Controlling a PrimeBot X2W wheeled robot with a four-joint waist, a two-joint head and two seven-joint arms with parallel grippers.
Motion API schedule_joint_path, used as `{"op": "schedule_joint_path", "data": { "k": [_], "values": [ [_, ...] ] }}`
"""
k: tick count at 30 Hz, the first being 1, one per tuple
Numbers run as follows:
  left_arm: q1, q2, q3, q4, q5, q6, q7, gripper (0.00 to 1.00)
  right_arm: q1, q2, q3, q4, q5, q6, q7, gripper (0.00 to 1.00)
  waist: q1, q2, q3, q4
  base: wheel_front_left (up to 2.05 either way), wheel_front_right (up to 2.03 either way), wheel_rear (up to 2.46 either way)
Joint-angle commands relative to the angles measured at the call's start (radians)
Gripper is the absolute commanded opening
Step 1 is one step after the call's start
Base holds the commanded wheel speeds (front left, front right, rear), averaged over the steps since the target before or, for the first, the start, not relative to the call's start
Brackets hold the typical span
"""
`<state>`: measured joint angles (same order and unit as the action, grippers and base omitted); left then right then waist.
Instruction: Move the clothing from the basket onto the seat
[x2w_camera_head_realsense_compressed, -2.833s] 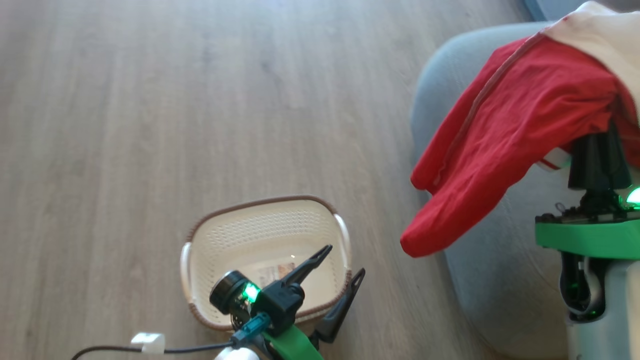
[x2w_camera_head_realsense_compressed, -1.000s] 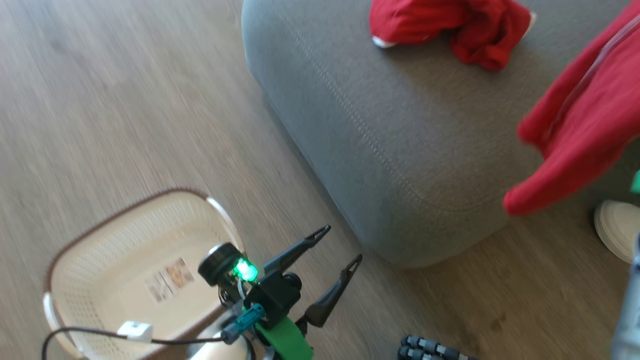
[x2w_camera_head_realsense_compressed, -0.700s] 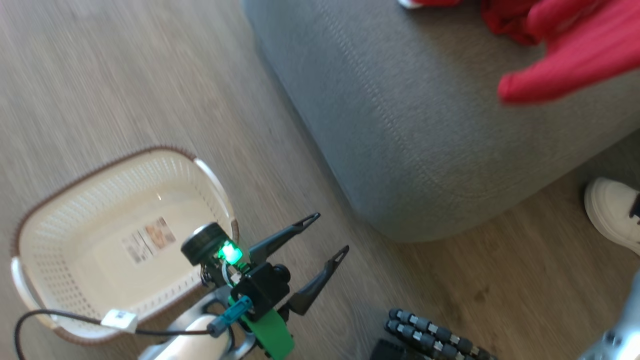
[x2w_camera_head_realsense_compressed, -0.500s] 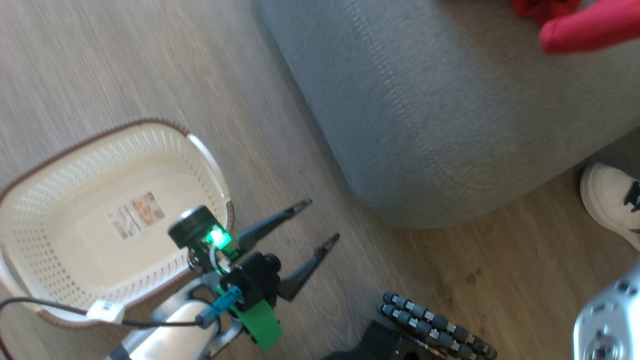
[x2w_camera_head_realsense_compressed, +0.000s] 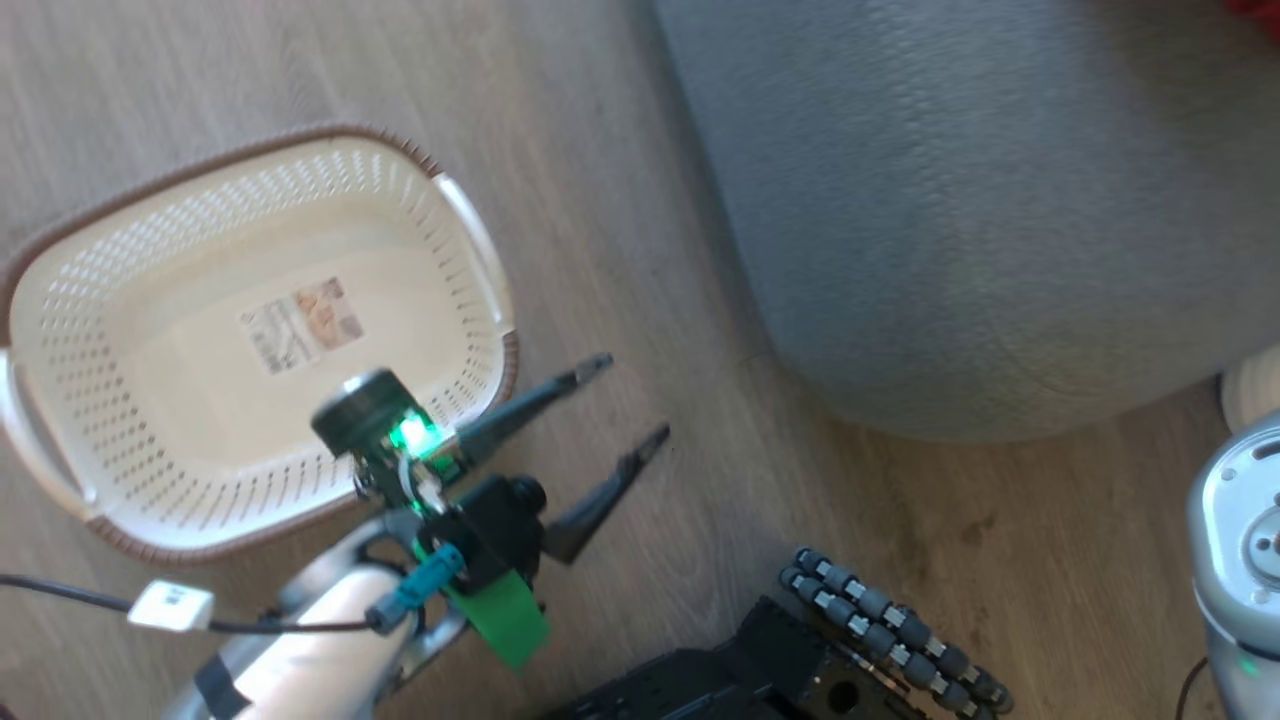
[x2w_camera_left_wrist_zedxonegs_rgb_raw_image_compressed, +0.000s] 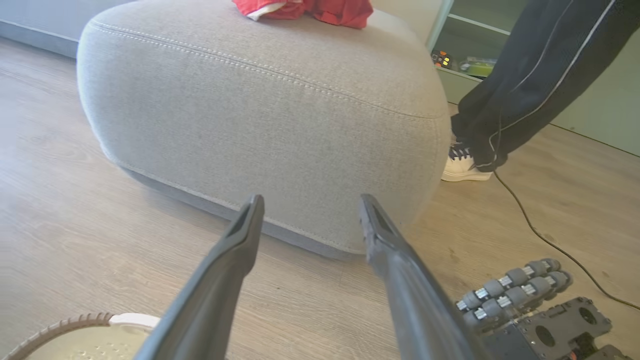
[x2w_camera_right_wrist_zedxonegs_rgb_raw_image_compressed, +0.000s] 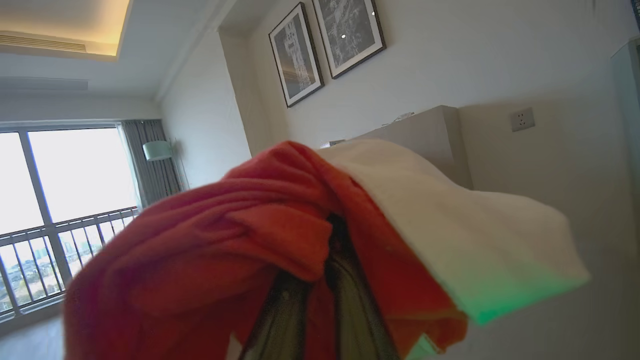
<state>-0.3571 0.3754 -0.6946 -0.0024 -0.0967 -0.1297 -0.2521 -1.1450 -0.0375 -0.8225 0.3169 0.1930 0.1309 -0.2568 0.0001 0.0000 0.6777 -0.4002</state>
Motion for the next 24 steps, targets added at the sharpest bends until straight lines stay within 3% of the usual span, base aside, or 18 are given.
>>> {"op": "schedule_joint_path", "data": {
  "k": [1,16,24],
  "values": [
    [-0.023,0.001,0.039,-0.045,0.002,-0.001,-0.010,1.00,-0.047,-0.013,-0.014,-0.010,-0.055,0.000,-0.005,0.00,-0.0001,0.0000,0.046,0.045,0.00,0.00,0.00],
    [-0.076,-0.031,0.045,-0.061,0.010,-0.001,-0.010,1.00,-0.122,-0.015,-0.113,0.326,-0.442,0.000,-0.005,0.00,-0.0001,0.0000,0.129,0.152,0.00,0.00,0.00],
    [-0.097,-0.064,0.051,-0.054,0.005,-0.001,-0.010,1.00,-0.110,-0.038,-0.122,0.527,-0.484,0.000,-0.005,0.00,-0.0001,0.0000,0.120,0.178,0.00,0.00,0.00]
  ]
}}
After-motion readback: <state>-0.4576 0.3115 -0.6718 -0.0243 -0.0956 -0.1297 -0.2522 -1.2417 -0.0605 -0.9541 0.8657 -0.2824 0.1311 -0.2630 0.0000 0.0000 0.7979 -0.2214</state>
